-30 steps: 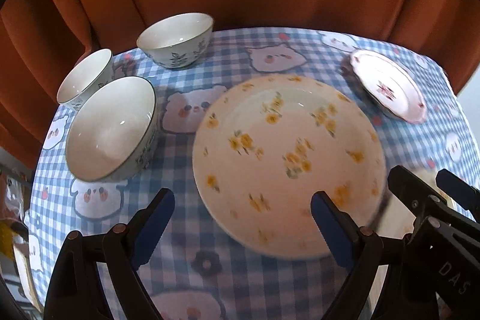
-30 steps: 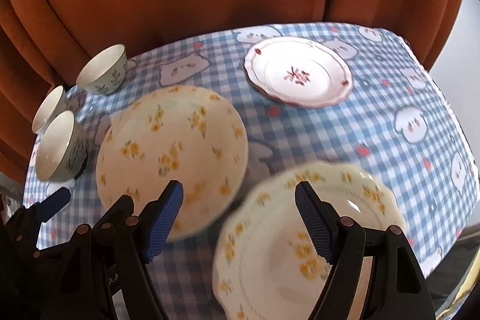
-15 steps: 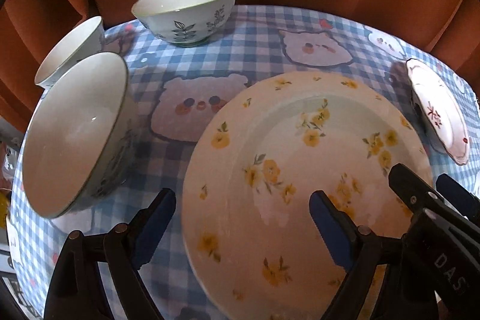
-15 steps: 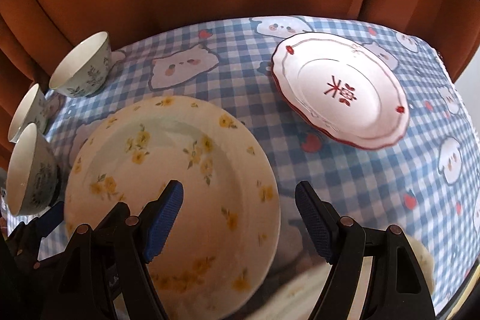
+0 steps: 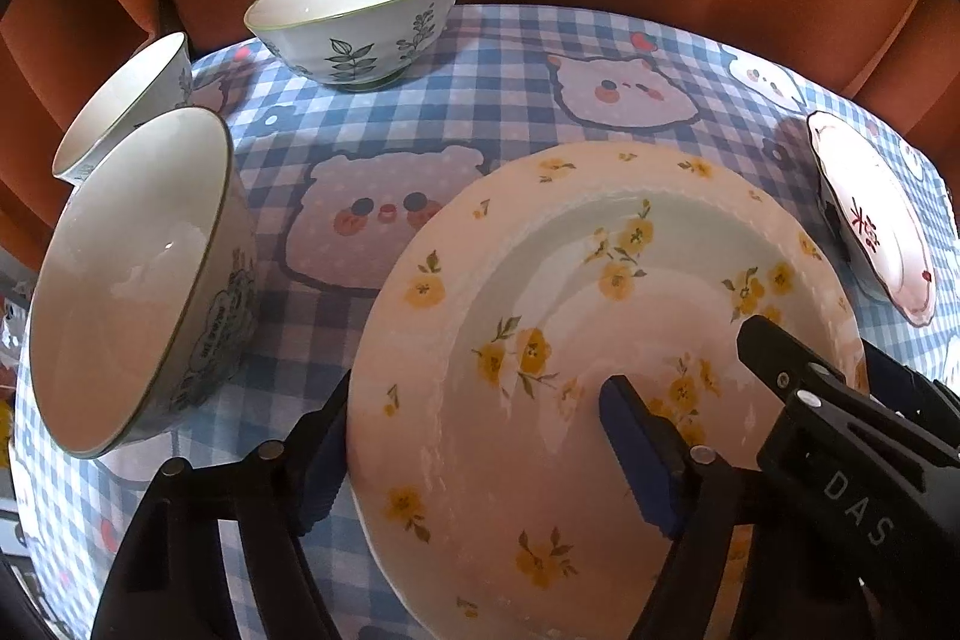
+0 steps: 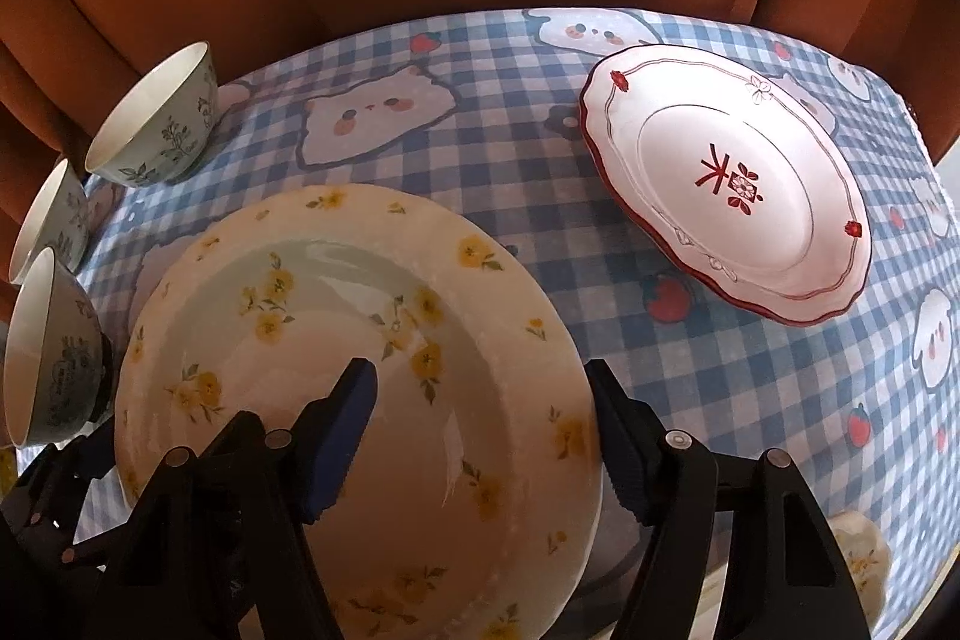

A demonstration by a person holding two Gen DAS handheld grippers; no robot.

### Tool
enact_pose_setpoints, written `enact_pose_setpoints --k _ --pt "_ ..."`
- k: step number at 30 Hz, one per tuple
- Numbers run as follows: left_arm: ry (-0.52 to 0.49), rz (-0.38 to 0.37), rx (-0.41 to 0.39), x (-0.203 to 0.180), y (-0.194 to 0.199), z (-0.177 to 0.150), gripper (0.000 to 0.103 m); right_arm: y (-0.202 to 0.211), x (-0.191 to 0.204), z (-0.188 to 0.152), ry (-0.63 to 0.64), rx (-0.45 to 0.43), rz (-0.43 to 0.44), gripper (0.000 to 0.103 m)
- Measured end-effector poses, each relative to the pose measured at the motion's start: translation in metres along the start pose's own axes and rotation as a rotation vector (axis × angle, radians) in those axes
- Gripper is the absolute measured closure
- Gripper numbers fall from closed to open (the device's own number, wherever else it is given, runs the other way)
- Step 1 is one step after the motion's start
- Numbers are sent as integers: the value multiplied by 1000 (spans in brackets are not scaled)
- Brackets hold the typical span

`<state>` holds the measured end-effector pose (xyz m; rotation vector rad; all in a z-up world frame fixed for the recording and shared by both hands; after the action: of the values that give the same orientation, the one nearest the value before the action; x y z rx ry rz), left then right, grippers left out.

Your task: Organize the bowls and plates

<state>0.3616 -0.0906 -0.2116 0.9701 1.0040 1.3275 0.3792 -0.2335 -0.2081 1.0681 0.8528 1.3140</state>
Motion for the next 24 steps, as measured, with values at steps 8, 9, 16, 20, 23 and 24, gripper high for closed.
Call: enact_pose_setpoints --k 8,9,16,20,23,24 --pt "-7 6 21 18 7 -23 25 7 13 -19 19 28 14 30" --pt "-8 7 21 21 8 -27 24 8 16 -21 24 31 15 30" --pt "-9 7 33 49 19 -57 28 18 39 -51 56 59 42 30" --pt "-15 12 46 60 23 -69 30 22 50 -67 78 79 66 30" --pt "-19 1 48 65 25 -77 33 24 57 -75 101 86 72 30" --pt "-16 -5 50 66 25 -77 34 24 58 -77 107 85 73 31"
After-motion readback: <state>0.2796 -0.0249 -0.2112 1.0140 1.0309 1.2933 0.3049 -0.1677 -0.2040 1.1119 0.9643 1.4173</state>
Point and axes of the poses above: each gripper's, at about its wrist camera, not at the fingertips, and y roughly against the way its jaws point, x to its left, z to its top, the point moved 6 cm from there along -y, roughly the way its jaws point, and after that the axes turned 7 degrees about x, right-handed, at the moved point
